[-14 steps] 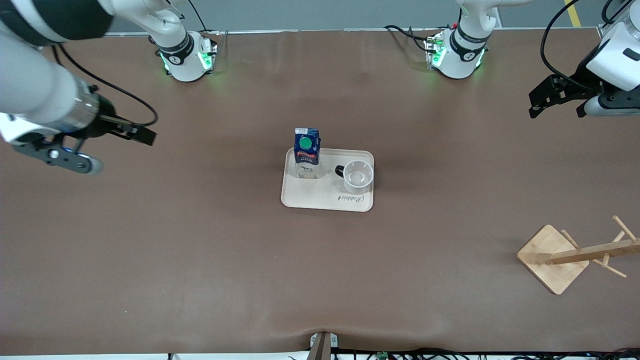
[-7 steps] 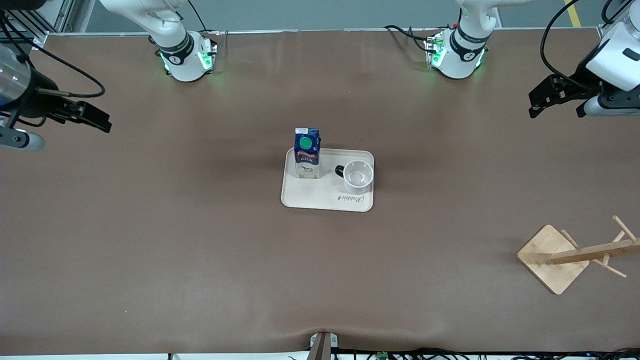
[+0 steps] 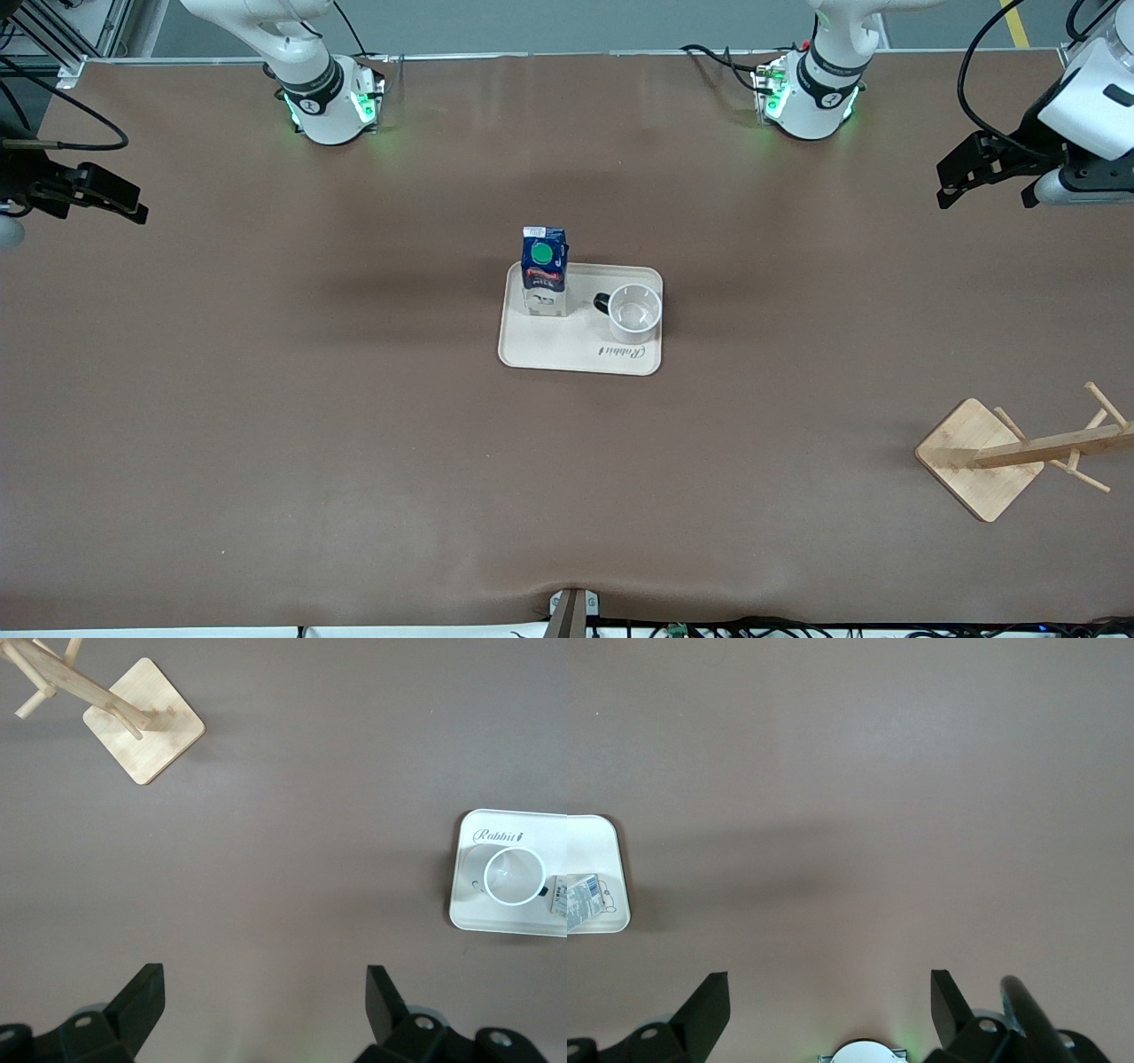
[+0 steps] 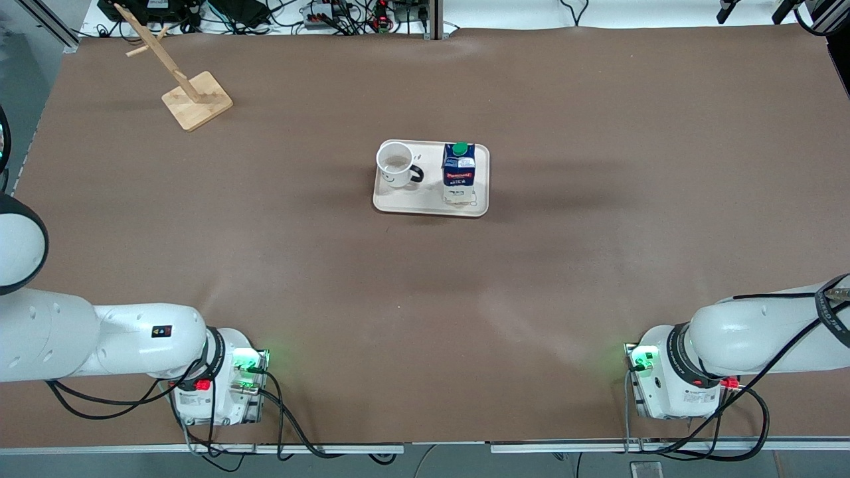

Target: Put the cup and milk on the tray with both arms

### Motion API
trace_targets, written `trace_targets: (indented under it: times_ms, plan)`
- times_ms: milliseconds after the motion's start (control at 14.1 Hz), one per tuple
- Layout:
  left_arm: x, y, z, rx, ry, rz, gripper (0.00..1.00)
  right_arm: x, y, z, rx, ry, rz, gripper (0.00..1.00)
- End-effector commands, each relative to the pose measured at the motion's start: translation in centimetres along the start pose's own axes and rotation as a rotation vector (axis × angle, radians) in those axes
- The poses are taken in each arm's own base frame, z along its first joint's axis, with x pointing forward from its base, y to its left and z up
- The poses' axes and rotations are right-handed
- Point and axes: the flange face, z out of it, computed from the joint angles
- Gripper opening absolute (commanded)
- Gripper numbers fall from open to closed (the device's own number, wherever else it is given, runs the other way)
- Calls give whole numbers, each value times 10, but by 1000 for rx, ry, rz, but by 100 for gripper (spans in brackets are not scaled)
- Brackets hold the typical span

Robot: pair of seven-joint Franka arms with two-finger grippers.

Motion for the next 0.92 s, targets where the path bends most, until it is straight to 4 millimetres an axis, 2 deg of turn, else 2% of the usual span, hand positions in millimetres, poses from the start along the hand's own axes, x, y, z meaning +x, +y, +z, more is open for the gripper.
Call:
trace_targets:
  times_ms: [0, 71, 142, 355, 427, 640, 853]
  plan:
    - [-2, 0, -3, -11, -4, 18, 100, -10, 18, -7, -18, 21, 11, 100]
    - [-2, -1, -6, -12, 2, 17, 100, -9, 27, -5, -2, 17, 30, 100]
    - [0, 0, -9, -13, 10, 12, 100, -9, 26, -5, 5, 17, 26, 100]
    - [0, -2, -10, -13, 1, 9, 100, -12, 13, -8, 4, 22, 0, 100]
    - [-1, -1, -10, -13, -2, 11, 100, -13, 1, -9, 1, 24, -24, 100]
    - [-2, 0, -9, -12, -9, 9, 100, -11, 7, -8, 2, 23, -12, 100]
    - [-2, 0, -9, -12, -12, 14, 100, -12, 4, -9, 3, 23, -17, 100]
